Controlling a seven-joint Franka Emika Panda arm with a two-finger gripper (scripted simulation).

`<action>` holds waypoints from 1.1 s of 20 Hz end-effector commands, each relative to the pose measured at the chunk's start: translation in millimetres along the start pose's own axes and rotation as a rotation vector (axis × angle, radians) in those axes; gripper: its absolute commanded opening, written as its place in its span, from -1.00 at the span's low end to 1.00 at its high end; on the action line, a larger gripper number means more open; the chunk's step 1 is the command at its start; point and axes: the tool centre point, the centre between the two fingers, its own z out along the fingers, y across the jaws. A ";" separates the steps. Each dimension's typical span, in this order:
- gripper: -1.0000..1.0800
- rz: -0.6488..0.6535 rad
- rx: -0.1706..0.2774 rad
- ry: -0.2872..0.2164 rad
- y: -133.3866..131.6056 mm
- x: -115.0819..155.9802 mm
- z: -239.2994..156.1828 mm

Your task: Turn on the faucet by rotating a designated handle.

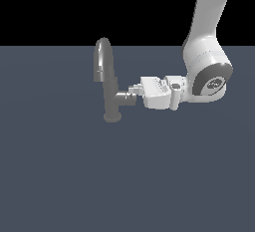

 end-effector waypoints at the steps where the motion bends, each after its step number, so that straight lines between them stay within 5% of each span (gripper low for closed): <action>1: -1.00 0.000 0.000 0.000 0.1 0.1 -0.1; 11: -1.00 0.023 -0.001 -0.002 25.4 65.9 -1.8; 13: -1.00 -0.014 -0.007 -0.007 13.5 42.0 0.2; 22: -1.00 0.004 -0.004 -0.005 4.1 76.1 -0.6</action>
